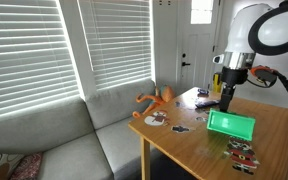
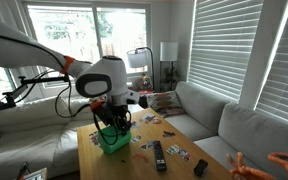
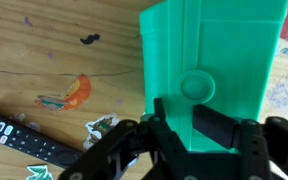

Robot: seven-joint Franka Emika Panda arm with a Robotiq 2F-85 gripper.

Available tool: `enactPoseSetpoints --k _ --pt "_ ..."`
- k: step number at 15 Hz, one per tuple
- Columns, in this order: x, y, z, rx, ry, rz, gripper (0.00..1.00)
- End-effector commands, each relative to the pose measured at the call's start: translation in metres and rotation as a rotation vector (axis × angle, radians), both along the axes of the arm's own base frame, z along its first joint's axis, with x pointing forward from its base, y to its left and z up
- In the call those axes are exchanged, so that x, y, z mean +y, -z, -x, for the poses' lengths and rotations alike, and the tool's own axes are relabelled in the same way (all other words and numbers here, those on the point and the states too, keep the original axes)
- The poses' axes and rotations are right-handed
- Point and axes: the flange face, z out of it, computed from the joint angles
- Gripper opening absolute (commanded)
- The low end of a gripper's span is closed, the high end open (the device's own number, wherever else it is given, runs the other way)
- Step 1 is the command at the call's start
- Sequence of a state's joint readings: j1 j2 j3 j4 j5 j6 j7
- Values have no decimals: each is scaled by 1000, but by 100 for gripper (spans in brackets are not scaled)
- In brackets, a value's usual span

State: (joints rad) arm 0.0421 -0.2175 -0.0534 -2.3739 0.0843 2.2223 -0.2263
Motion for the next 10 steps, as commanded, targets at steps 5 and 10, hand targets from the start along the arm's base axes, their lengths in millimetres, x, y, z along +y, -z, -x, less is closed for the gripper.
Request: enactPoseSetpoints --k 5,10 --pt "4 5 -2 9 -15 0 22" --pt "4 5 -1 9 -16 1 59"
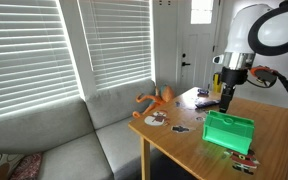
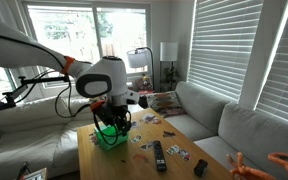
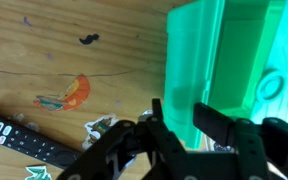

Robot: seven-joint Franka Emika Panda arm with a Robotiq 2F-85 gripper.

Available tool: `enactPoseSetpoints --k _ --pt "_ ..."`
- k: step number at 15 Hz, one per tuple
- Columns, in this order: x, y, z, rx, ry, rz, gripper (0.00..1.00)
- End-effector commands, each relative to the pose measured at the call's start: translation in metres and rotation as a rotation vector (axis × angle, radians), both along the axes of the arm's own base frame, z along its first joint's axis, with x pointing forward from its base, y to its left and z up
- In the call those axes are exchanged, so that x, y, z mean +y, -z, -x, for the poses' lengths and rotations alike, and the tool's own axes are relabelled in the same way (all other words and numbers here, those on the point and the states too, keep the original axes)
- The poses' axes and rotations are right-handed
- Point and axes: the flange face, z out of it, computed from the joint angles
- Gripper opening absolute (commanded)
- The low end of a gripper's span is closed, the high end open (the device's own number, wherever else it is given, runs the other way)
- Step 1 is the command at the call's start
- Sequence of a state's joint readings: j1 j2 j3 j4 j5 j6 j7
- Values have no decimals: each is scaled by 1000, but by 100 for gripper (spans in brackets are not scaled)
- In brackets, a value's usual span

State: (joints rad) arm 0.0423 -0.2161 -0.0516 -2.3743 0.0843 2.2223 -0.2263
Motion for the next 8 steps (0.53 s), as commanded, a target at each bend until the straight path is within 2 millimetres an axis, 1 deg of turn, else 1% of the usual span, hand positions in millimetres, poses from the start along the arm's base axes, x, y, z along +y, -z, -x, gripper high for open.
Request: enactPoseSetpoints --k 1,2,4,5,6,8 --pt "3 3 -1 6 -14 -2 65" --pt "4 2 -1 1 -15 -4 79" --pt "5 -4 1 -9 -15 -6 95" --pt "5 -8 1 -13 -13 -3 99" --pt "5 -10 1 -15 -11 0 100" --pt "1 -14 2 -23 -2 13 100"
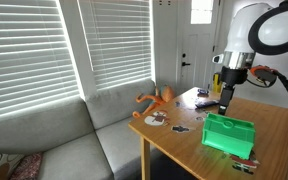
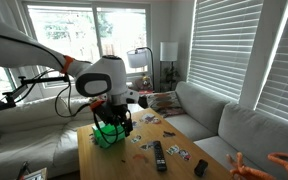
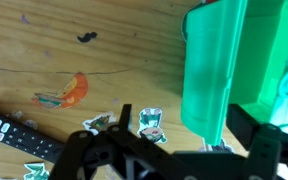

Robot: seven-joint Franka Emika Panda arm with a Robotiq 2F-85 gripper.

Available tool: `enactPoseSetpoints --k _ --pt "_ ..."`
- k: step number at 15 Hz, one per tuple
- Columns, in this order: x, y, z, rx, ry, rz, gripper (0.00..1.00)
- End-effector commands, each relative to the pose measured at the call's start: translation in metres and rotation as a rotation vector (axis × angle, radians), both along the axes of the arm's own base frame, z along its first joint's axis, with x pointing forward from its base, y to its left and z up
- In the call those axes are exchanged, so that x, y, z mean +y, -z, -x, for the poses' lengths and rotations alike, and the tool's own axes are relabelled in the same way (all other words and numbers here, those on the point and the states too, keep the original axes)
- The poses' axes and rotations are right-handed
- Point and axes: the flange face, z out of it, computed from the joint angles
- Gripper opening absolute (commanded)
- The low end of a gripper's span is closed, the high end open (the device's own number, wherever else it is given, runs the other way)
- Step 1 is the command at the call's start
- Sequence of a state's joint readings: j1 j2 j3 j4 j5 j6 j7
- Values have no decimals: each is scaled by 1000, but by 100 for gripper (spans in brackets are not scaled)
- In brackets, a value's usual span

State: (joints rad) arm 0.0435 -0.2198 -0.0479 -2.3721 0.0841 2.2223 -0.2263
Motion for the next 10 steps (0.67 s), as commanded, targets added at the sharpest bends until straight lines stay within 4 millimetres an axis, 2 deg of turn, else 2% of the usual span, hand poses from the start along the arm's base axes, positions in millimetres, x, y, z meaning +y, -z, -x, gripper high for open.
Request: enactPoseSetpoints --k 1,3,10 --pt "-2 -14 2 -21 5 8 100" --pt "6 -17 2 -16 -2 -34 100" --pt "51 -14 4 56 -22 -102 100"
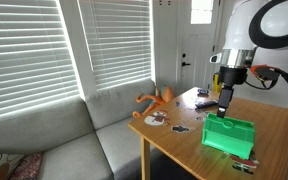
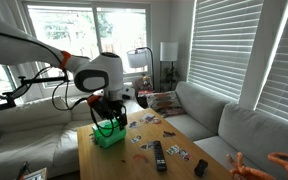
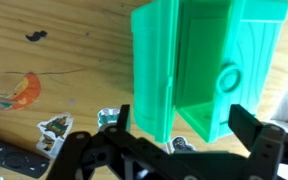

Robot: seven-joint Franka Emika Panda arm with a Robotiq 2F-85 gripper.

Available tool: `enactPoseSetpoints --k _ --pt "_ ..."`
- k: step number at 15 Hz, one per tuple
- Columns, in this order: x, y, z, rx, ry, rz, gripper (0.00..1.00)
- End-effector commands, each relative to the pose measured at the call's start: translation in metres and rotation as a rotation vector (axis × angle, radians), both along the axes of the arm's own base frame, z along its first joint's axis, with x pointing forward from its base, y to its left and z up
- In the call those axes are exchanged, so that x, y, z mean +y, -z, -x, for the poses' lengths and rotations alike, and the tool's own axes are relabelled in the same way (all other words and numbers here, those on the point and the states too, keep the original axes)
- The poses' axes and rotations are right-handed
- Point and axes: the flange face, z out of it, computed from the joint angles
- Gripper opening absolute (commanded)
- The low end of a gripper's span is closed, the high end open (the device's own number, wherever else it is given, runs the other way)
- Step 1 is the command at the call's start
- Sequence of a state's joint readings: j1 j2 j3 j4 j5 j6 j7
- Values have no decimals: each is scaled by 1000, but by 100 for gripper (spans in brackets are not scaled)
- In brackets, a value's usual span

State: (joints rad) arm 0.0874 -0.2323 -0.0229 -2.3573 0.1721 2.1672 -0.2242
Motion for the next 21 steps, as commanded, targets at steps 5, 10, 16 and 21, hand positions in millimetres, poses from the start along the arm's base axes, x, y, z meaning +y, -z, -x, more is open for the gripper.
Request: enactPoseSetpoints --k 5,10,16,21 --pt "22 -2 -2 42 6 -47 100" --pt "17 0 -3 40 18 -34 100" --pt "23 8 0 64 3 -37 100" --pt "39 7 2 53 -33 20 100"
